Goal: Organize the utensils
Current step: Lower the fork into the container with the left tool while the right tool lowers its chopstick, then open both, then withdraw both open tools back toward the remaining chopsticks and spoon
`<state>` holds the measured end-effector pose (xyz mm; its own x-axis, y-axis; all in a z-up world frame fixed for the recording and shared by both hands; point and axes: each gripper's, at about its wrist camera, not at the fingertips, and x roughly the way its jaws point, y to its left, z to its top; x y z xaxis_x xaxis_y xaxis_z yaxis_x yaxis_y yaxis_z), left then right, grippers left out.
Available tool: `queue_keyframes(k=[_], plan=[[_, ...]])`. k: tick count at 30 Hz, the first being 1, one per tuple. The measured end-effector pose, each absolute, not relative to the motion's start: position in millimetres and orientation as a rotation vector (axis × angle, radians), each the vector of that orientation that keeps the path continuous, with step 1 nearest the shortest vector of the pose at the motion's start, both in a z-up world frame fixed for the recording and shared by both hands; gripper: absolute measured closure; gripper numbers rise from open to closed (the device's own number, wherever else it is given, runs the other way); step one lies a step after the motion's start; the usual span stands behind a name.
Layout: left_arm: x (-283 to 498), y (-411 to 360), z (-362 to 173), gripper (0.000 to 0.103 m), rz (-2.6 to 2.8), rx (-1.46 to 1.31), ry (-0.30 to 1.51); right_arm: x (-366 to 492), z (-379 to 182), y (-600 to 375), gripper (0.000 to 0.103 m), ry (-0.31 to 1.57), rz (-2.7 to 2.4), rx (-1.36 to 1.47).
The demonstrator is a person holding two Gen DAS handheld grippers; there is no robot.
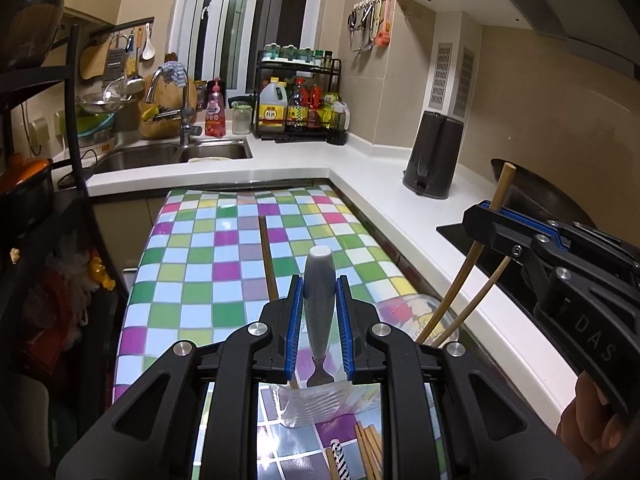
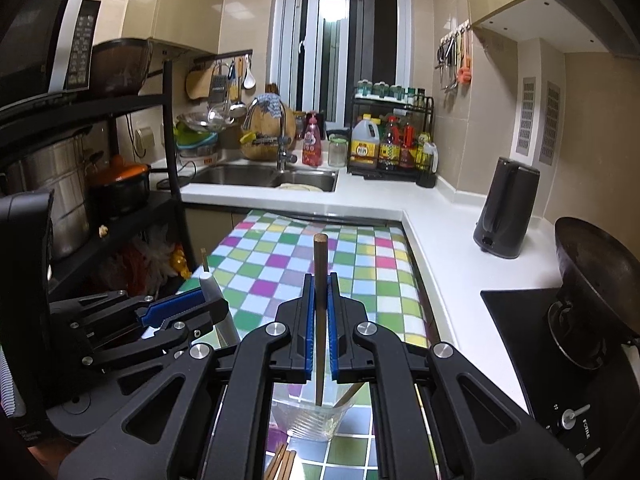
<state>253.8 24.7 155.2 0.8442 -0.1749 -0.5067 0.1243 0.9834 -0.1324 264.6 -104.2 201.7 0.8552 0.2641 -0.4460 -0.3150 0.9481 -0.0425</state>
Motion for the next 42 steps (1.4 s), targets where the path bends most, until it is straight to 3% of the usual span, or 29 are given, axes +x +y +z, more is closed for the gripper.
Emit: queue_keyframes(k=[11, 14, 15, 18, 30, 42], plan=[[255, 29, 146, 0.084, -0.141, -0.093, 0.556, 267, 179, -105, 0.093, 0.512, 0.287, -0.137], [250, 31, 153, 0.084, -0.128, -0.101, 0.533, 262, 185, -109, 0.077, 0.497, 0.274, -0.127], [248, 32, 156, 0.083, -0.124, -0.104, 0.525, 260, 189, -109, 0.076, 0.489, 0.273, -0.128], [242, 32, 162, 0.078, -0.122, -0.11, 0.511, 254, 198, -108, 0.075, 0.471, 0.273, -0.139], [185, 29, 192, 0.077, -0.125, -0.11, 0.426, 194, 240, -127, 0.074, 0.362, 0.249, -0.1], [107, 27, 162, 0.077, -0.111, -0.103, 0.412, 105, 216, -151, 0.074, 0.306, 0.223, -0.062]])
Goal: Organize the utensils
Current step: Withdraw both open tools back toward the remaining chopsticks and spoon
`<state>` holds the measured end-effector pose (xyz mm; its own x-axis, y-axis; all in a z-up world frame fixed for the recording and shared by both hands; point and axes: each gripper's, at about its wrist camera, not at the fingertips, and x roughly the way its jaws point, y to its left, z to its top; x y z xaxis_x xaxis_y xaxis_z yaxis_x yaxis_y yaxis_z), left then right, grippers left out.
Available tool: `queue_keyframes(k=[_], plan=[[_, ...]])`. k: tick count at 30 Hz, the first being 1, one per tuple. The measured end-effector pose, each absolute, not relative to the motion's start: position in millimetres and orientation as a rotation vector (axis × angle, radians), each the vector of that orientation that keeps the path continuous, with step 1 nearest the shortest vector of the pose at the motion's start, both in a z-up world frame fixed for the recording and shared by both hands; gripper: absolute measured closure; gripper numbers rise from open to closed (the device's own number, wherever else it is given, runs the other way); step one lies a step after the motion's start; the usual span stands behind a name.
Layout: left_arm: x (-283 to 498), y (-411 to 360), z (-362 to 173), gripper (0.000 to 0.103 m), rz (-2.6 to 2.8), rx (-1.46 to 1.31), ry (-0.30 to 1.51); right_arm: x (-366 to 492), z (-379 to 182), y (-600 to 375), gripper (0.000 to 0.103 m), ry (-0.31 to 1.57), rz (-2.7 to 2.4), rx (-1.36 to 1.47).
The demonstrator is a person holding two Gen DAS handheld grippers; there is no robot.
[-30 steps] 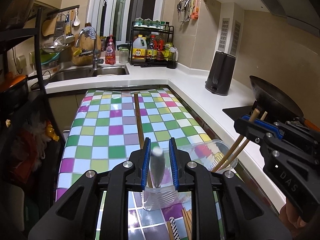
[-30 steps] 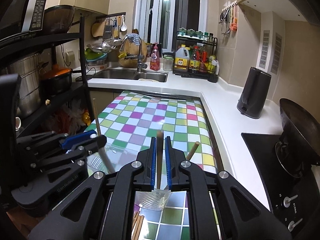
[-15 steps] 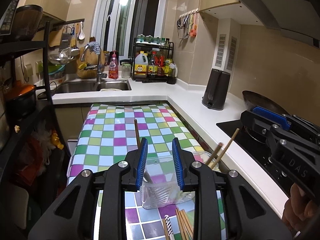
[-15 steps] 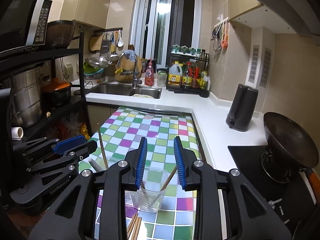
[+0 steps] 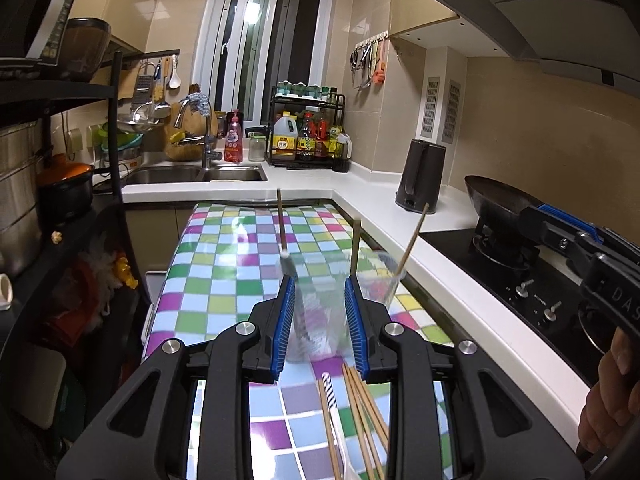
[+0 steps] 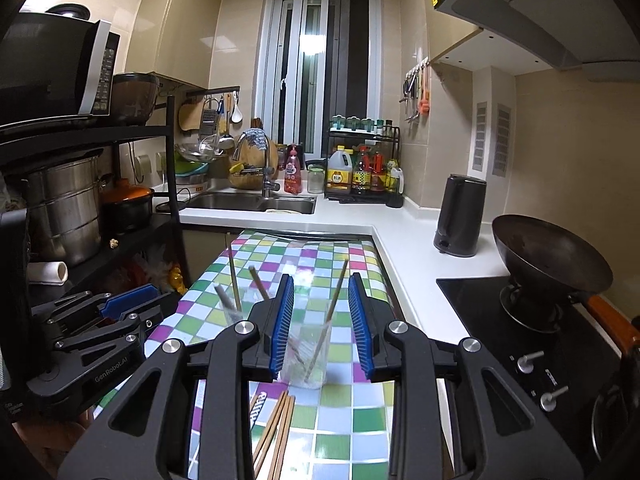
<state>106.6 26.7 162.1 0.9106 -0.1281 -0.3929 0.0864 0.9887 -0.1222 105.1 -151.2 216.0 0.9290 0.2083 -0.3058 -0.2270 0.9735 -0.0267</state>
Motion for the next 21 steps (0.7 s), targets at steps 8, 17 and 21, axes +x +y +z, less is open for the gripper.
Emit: queue_keyframes(k=[8, 17, 21], plan=[[67, 26, 120, 0.077, -0.079, -0.083, 0.442, 74, 164, -156, 0.074, 0.368, 0.236, -0.055], [40, 36, 61, 0.077, -0.037, -0.094, 0.511, 61, 90, -154, 0.074, 0.458, 0.211, -0.056], [35, 44, 41, 0.077, -0.027, -0.121, 0.569, 54, 59, -157, 0.074, 0.5, 0.177, -0.039]])
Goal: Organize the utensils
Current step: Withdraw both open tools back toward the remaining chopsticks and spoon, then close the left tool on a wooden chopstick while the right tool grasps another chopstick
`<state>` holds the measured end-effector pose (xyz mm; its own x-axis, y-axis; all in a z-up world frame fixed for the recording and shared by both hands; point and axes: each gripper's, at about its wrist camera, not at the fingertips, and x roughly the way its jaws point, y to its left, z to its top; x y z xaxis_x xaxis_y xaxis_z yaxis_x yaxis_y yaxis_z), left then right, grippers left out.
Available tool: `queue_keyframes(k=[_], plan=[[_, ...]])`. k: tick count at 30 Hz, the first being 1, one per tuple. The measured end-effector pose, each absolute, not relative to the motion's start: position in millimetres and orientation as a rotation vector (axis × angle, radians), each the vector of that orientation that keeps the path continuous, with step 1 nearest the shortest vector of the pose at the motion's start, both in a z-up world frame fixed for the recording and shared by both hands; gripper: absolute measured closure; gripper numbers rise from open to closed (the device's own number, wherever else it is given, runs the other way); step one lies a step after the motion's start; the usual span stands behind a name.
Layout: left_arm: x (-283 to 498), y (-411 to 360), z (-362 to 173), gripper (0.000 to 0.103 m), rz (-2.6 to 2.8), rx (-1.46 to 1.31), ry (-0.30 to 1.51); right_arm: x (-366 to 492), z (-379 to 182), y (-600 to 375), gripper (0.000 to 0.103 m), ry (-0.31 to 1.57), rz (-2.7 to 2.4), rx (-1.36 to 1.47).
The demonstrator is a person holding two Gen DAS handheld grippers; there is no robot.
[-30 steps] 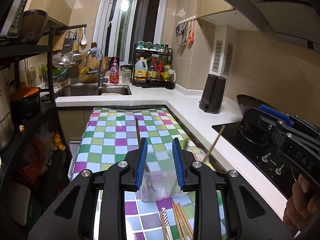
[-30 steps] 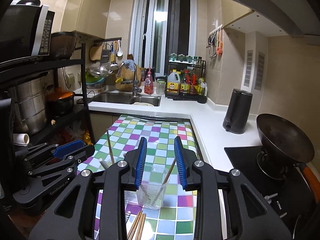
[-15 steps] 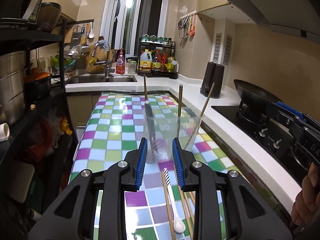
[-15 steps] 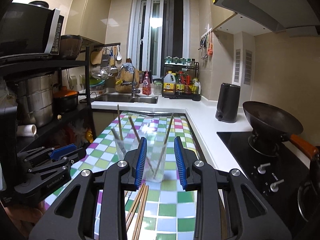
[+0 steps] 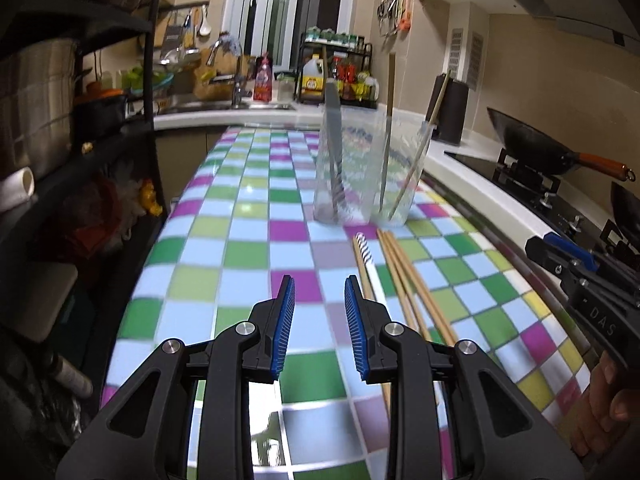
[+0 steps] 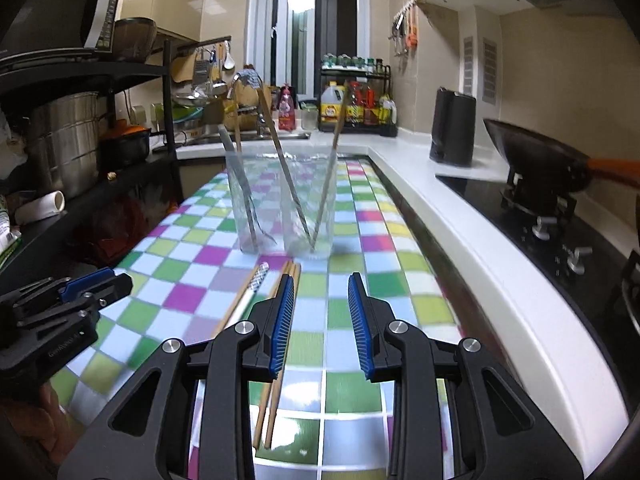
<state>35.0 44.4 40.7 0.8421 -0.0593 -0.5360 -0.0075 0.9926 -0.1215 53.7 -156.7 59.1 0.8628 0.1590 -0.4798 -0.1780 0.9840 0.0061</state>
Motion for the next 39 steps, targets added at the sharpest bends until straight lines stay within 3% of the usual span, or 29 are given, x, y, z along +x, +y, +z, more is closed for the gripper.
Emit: queue_keyframes(k=[3, 6, 17, 33, 36, 39], plan=[[28, 45, 29, 0.077, -0.017, -0.132, 0.589, 51, 40, -159, 0.075, 0.549, 0.174, -0.032], [24, 37, 17, 0.077, -0.032, -0.139, 0.623, 49, 24, -158, 0.083, 0.592, 0.188, -0.028], [13, 3, -6, 0.077, -0.12, -0.094, 0.684, 49, -9, -142, 0.083, 0.709, 0.257, -0.033], [13, -10, -18, 0.077, -0.126, -0.051, 0.729, 47, -16, -133, 0.083, 0.731, 0.266, -0.066], [15, -13, -19, 0.081, -0.111, -0.024, 0.729, 47, -16, -135, 0.085, 0.731, 0.256, -0.068], [15, -14, -18, 0.091, -0.093, 0.004, 0.73, 47, -16, -140, 0.097, 0.728, 0.241, -0.059]])
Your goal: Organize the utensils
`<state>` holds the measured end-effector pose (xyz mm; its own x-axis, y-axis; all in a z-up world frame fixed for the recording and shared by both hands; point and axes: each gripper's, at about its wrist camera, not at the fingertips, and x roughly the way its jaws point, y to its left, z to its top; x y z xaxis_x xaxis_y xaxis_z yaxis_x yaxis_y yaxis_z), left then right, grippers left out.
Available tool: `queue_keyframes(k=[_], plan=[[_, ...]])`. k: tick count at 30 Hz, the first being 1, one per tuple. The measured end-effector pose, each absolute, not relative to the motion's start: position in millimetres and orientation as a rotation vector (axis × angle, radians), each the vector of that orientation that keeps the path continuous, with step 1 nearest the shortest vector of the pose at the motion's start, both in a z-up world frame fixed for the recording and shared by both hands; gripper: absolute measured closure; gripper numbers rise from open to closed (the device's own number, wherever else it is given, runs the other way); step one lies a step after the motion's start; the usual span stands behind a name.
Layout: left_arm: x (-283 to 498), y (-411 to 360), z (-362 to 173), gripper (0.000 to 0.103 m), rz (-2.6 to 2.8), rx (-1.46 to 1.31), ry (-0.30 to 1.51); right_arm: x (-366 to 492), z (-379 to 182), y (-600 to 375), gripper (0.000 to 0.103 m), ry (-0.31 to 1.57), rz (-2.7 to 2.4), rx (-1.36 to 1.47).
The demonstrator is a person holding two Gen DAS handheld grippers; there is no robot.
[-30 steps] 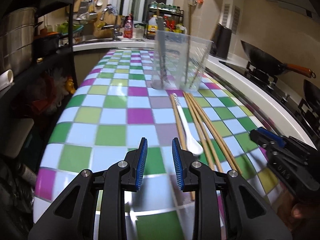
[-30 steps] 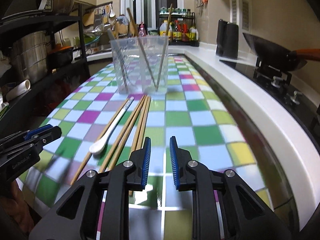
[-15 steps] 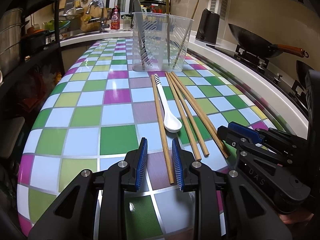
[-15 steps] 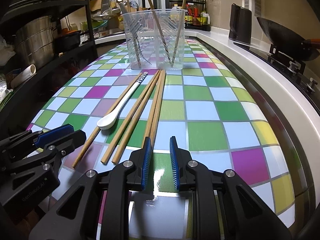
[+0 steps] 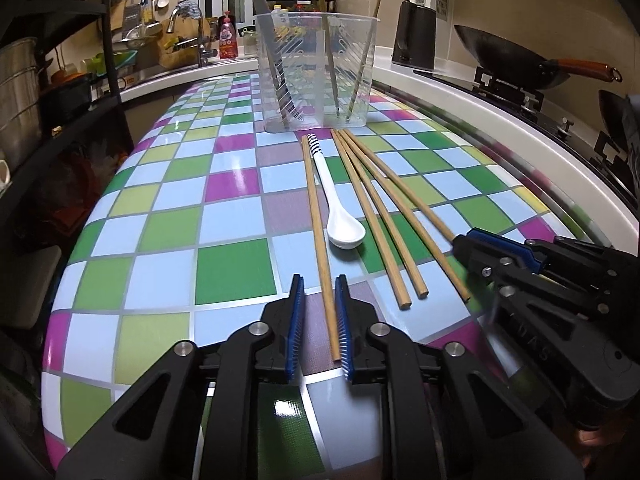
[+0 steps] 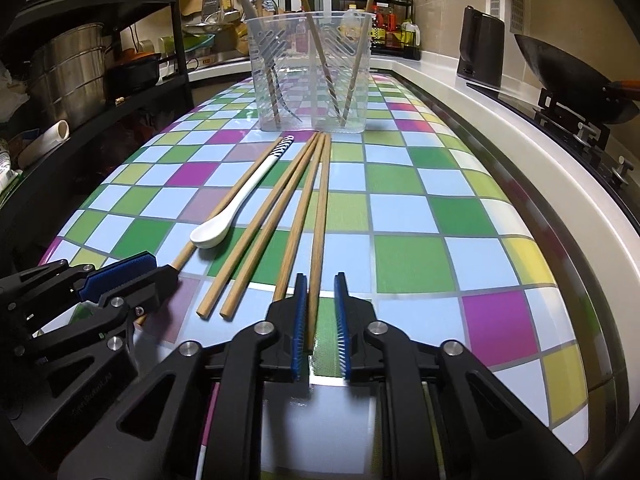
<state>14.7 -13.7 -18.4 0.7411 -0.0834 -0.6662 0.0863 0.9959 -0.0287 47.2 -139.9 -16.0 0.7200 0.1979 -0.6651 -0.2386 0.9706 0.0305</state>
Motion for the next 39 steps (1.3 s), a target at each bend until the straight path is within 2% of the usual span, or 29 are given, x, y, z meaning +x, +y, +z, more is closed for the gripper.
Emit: queue_keyframes(k=[1, 2, 39], plan=[[15, -13, -18, 0.097, -0.092, 0.006, 0.732, 47, -16, -141, 0.098, 0.727, 0.238, -0.053], [14, -13, -18, 0.097, -0.091, 0.01, 0.732, 47, -16, -143, 0.098, 0.727, 0.237, -0.049], [15, 11, -16, 0.097, 0.019, -0.005, 0.723, 48, -17, -166, 0.097, 0.711, 0.087, -0.006]])
